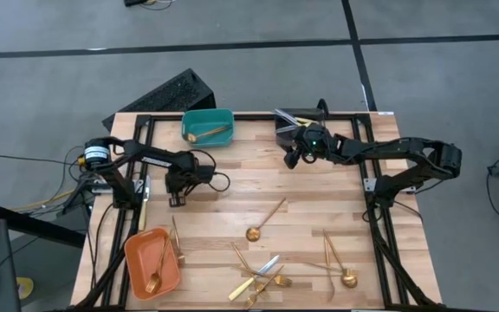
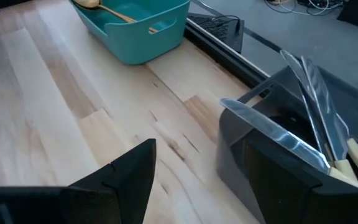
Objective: Sort silverware by color (type)
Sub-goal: Put the yellow knife into the black bin
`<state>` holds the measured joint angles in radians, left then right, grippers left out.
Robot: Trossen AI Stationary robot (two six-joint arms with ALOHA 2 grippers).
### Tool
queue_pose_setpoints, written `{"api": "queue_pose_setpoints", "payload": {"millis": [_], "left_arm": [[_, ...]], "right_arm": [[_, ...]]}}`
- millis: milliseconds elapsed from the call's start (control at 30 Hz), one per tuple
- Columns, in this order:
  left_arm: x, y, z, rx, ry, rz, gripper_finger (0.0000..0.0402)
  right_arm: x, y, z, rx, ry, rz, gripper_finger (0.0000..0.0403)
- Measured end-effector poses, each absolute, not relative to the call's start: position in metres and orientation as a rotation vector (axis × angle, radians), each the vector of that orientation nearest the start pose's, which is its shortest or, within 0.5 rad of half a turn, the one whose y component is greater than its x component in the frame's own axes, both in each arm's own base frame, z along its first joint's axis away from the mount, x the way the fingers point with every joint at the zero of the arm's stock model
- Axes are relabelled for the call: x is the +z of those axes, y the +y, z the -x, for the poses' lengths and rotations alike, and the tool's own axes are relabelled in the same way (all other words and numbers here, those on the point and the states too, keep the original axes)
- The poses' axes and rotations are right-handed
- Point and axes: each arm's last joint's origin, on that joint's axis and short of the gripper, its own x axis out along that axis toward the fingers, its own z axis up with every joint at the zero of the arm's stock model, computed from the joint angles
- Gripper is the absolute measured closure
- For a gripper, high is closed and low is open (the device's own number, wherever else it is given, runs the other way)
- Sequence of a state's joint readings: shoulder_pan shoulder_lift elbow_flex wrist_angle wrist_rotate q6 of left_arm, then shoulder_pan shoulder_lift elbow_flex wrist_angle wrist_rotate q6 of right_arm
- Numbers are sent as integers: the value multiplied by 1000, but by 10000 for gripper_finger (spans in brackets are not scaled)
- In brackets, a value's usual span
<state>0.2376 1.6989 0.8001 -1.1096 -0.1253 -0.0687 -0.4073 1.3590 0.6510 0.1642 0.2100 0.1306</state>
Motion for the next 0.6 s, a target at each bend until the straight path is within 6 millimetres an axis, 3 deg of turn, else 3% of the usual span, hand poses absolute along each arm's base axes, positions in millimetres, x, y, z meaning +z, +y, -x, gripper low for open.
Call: {"api": "queue_pose_setpoints", "payload": {"millis": [333, 600], "left_arm": [[118, 49, -191, 498, 2102, 303, 401], [122, 60, -179, 608, 2195, 141, 401]], "right_arm": [[198, -112, -248, -632, 511, -169, 138], [199, -117, -246, -649, 502, -170, 138]]}}
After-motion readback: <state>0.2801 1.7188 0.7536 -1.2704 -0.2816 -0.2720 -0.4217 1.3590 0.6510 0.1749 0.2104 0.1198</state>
